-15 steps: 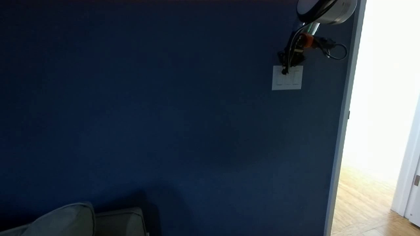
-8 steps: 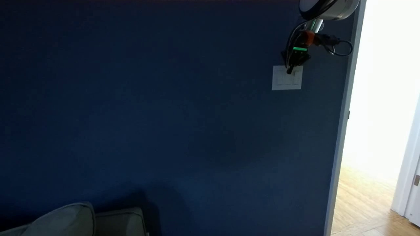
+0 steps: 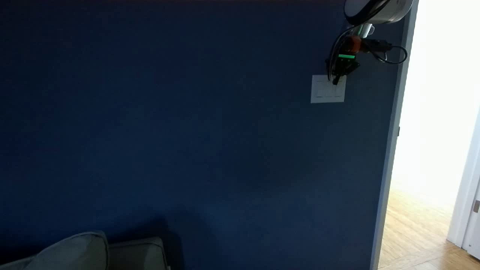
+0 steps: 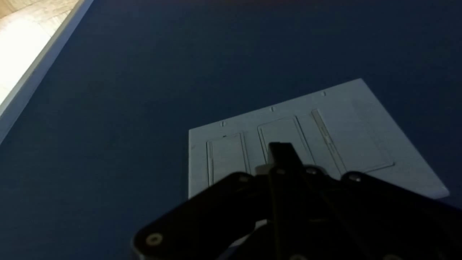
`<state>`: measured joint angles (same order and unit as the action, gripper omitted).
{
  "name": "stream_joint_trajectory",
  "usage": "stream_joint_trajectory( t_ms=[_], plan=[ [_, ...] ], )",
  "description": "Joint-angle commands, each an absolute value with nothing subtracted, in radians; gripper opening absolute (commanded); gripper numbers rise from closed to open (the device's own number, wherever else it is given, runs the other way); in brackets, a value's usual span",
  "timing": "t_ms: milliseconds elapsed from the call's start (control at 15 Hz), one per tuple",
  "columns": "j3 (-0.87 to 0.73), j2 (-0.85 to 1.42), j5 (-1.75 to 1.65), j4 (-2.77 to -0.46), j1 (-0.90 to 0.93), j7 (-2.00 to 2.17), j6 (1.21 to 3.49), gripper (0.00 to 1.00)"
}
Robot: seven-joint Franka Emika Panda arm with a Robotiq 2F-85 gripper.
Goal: Turn all three light switches on
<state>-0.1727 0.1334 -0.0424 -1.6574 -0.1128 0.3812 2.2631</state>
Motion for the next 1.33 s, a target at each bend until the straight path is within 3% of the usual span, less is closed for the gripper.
stream_joint_trajectory(
  t_ms=[0, 733, 1267],
  plan=[
    [-0.171, 0.162, -0.057, -1.621, -0.115, 0.402, 2.251, 0.0],
    [-0.165, 0.167, -0.065, -1.632, -0.105, 0.395, 2.299, 0.0],
    [-0.177, 0.157, -0.137, -1.606, -0.103, 0.51, 2.04, 0.0]
  ],
)
